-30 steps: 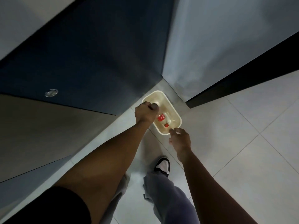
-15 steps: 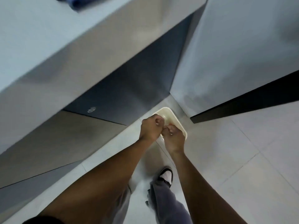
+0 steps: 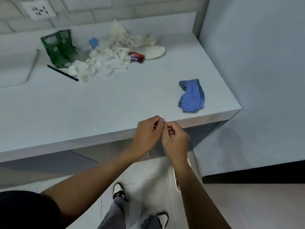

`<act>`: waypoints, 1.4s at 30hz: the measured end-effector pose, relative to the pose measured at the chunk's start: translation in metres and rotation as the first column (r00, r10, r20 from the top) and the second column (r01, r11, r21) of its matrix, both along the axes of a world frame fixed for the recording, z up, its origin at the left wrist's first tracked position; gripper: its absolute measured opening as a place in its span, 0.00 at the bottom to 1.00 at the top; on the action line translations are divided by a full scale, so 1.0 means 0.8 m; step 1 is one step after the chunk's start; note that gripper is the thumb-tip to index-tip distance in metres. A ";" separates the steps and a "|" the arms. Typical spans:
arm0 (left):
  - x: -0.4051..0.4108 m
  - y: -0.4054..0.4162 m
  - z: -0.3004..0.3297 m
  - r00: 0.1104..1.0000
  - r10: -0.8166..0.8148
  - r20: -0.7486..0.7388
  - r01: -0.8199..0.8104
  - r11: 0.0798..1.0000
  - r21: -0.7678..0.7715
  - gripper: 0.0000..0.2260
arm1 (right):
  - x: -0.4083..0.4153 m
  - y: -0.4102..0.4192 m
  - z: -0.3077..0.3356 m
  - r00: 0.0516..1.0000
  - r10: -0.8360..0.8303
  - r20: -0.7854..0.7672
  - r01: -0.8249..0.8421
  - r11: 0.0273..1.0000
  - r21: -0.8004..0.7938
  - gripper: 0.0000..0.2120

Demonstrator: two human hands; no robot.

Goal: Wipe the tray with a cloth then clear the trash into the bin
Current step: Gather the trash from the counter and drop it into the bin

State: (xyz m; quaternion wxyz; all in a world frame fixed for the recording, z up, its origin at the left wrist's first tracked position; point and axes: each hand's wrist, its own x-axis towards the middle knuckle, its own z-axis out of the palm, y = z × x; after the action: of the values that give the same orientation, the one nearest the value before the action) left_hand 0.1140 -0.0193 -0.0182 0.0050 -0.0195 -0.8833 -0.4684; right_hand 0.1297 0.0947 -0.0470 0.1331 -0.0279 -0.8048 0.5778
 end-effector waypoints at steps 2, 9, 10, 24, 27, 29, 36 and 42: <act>-0.003 -0.036 0.038 0.996 0.064 -0.066 -0.062 0.998 0.033 0.12 | -0.019 -0.030 0.039 0.991 0.097 -0.091 -0.094 0.995 0.036 0.05; -0.046 -0.174 0.098 0.938 0.273 -0.216 -0.283 0.959 -0.017 0.13 | -0.092 -0.167 0.113 0.927 0.338 -0.164 -0.308 0.933 0.187 0.06; -0.054 -0.196 0.101 0.932 0.283 -0.225 -0.298 0.954 -0.036 0.13 | -0.102 -0.186 0.117 0.918 0.363 -0.161 -0.327 0.921 0.213 0.06; -0.150 -0.448 0.012 0.929 0.369 -0.004 -0.354 0.889 -0.290 0.14 | -0.218 -0.372 0.051 0.925 0.349 0.150 -0.380 0.841 0.386 0.09; -0.173 -0.466 -0.002 0.927 0.375 -0.015 -0.363 0.888 -0.283 0.13 | -0.241 -0.370 0.043 0.945 0.277 0.175 -0.325 0.855 0.404 0.08; -0.194 -0.473 -0.008 0.929 0.369 -0.034 -0.363 0.889 -0.279 0.12 | -0.261 -0.364 0.038 0.954 0.233 0.187 -0.292 0.862 0.414 0.08; -0.255 -0.447 -0.005 0.932 0.359 -0.055 -0.358 0.878 -0.317 0.12 | -0.318 -0.337 0.041 0.967 0.162 0.199 -0.236 0.862 0.448 0.08; -0.299 -0.423 0.008 0.922 0.375 -0.099 -0.384 0.849 -0.363 0.13 | -0.373 -0.309 0.049 0.979 0.129 0.160 -0.189 0.870 0.456 0.08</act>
State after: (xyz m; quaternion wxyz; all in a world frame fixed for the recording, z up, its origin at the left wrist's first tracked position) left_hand -0.1253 -0.3580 -0.0121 0.1045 0.1489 -0.9425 -0.2803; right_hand -0.1689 -0.1529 -0.0077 0.0373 0.0353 -0.9267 0.3722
